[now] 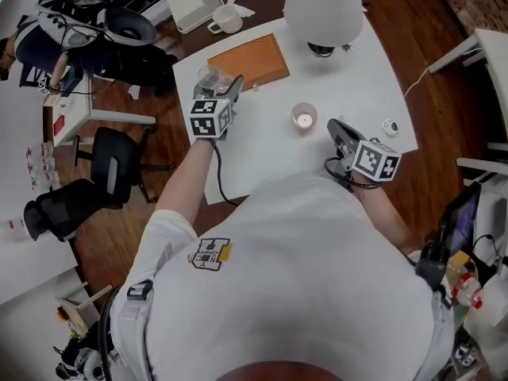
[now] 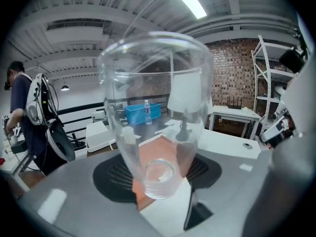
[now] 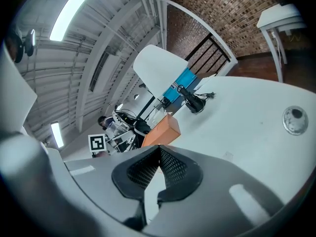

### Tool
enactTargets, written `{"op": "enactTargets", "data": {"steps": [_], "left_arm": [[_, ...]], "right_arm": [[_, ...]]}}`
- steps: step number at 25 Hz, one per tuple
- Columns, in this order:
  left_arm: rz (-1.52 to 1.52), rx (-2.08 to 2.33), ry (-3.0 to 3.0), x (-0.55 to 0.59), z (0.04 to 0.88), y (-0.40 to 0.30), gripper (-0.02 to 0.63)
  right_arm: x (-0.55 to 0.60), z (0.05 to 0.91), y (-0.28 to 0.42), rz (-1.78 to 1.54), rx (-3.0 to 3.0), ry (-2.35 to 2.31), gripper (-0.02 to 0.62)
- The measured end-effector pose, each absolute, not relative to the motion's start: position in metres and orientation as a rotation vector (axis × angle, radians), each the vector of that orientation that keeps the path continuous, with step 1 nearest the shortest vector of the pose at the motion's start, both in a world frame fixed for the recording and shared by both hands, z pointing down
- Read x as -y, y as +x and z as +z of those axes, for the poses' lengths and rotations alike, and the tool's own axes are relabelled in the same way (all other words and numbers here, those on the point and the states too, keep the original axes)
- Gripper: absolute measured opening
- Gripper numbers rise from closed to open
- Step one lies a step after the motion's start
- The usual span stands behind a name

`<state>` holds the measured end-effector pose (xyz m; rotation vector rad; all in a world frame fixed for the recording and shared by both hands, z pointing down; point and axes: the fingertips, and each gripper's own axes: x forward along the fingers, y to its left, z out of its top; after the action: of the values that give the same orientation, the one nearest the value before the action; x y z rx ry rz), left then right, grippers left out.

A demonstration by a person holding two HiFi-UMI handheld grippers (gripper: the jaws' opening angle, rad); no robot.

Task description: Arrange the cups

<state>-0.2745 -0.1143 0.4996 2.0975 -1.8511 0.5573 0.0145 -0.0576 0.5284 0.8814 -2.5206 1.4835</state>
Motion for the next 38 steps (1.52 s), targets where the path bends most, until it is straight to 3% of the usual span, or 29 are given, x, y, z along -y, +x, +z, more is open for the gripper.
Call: {"op": "enactTargets", "data": {"steps": [17, 38], "left_arm": [[0.596, 1.859, 1.991, 0.204, 0.556, -0.339, 0.267], [0.836, 1.897, 1.960, 0.219, 0.593, -0.335, 0.272]], "right_arm": [[0.076, 0.548, 0.039, 1.494, 2.386, 1.075, 0.000], [0.075, 0.555, 0.031, 1.489, 2.331, 1.075, 0.000]]}}
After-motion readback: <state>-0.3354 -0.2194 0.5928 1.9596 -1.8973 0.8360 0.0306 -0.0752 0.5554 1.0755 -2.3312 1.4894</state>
